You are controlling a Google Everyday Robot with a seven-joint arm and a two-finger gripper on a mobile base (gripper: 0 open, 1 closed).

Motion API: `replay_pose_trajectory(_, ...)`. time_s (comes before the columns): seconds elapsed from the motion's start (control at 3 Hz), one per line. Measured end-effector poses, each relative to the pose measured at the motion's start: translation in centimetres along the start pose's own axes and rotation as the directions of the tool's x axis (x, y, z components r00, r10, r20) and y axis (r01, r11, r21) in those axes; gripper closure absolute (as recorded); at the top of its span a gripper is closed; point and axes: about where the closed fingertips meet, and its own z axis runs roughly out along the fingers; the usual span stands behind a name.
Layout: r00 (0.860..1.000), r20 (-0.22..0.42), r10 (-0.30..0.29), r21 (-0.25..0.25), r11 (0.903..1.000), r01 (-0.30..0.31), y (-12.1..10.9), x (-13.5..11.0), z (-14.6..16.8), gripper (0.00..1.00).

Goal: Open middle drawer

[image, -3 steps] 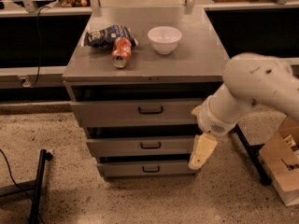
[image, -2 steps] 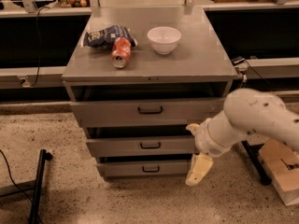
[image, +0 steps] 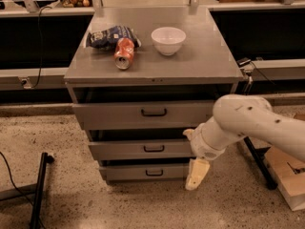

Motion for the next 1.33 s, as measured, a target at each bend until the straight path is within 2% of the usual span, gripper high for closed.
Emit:
replay_pose_trajectory(0.33, 0.998, -0.067, -0.012, -0.087, 0.9962, 0.006, 1.3, 1.4, 6.5, 0.00)
replay_pose_trajectory(0.67, 0.999, 0.040, -0.017, -0.065, 0.9977, 0.019, 1.7, 0.5, 12.3, 0.00)
replay_pose_trajectory(1.0, 0.998, 0.058, -0.016, -0.028, 0.9994, 0.018, 1.1, 1.0, 12.5, 0.00)
replay_pose_trajectory(1.33, 0.997, 0.070, -0.024, -0.017, 0.9995, 0.025, 0.3, 1.8, 15.1, 0.00)
